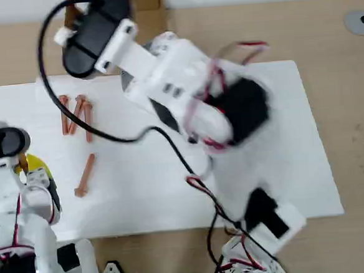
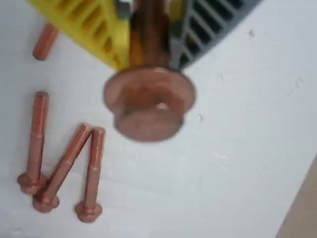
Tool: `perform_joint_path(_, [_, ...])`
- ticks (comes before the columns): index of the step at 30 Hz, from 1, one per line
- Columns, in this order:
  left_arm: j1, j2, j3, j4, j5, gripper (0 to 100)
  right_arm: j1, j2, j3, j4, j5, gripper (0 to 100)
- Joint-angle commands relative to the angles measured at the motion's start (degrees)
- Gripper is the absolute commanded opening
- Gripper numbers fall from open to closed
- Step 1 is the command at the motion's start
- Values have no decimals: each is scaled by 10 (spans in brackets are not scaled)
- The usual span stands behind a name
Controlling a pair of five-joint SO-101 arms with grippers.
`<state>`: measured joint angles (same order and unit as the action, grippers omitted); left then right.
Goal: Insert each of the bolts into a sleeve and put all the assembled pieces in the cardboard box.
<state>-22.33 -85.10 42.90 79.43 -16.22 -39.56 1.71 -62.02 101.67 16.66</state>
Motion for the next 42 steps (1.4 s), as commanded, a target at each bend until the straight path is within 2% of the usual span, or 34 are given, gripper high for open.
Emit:
perform_joint_path(1, [3,-27,15,-39,5,7,-5,-93,26,8,-20,9])
perform_joint_path(8, [3,-44,82,-165,5,7,-5,-235,196,8,-45,9])
perform_joint_path(13, [5,-41,131,-239,11,7,-5,-322,407,4,-64,9])
perform_joint_path(20, [7,-39,178,-352,151,9,-5,-378,667,-37,-80,9])
perform_joint_path(24, [40,-39,202,-396,194,9,-29,-379,756,-105,-122,9])
perform_joint_path(30, [107,-38,226,-443,194,9,-109,-380,829,-251,-213,9])
perform_joint_path(38, [115,-38,185,-451,194,8,-108,-381,918,-464,-221,9])
perform_joint_path(42, [115,-38,138,-425,192,8,-92,-381,1001,-591,-221,9])
